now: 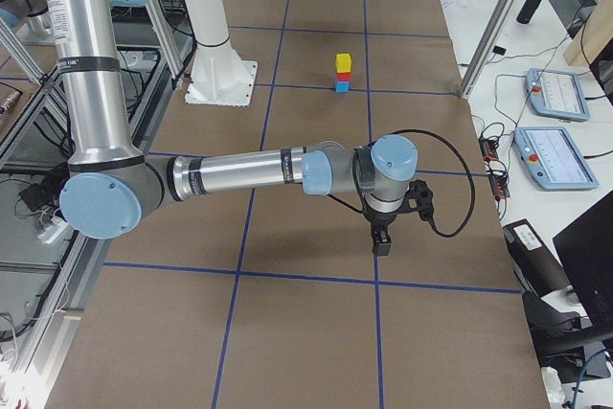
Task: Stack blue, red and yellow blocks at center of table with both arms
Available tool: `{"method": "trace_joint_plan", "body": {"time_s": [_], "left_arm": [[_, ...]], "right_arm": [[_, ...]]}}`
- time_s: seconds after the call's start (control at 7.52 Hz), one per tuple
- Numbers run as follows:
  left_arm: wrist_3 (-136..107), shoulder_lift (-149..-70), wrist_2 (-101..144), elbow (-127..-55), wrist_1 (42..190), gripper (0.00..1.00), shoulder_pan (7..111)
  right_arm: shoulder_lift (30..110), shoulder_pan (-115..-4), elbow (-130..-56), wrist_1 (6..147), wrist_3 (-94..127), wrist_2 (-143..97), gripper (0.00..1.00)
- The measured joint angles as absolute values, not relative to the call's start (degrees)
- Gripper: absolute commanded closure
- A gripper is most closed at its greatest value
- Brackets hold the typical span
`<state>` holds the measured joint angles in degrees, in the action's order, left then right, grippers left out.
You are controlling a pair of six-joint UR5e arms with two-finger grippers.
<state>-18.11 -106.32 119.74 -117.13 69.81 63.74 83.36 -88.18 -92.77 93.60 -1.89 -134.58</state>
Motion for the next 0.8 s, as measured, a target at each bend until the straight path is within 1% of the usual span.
{"method": "trace_joint_plan", "body": {"time_s": [0.13,0.4,0.53,0.66,0.8], "left_arm": [[-7.9,-100.7,119.9,-114.8,72.8,0.00,69.5],[4.1,-93.4,125.5,-105.2,81.9,0.00,80.7],[8.2,-91.8,129.6,-100.0,84.7,0.00,85.4],[11.5,-91.2,131.9,-96.2,86.4,0.00,88.4],[13.3,-90.9,132.9,-94.3,87.2,0.00,89.8]], "right_arm": [[83.8,-88.3,-92.8,93.6,-1.9,-134.6,0.00],[86.0,-89.0,-93.5,93.6,-1.9,-134.9,0.00],[87.3,-89.2,-94.2,93.6,-1.9,-135.0,0.00],[88.6,-89.2,-94.5,93.6,-1.8,-135.1,0.00],[89.7,-89.3,-94.6,93.6,-1.8,-135.2,0.00]]}}
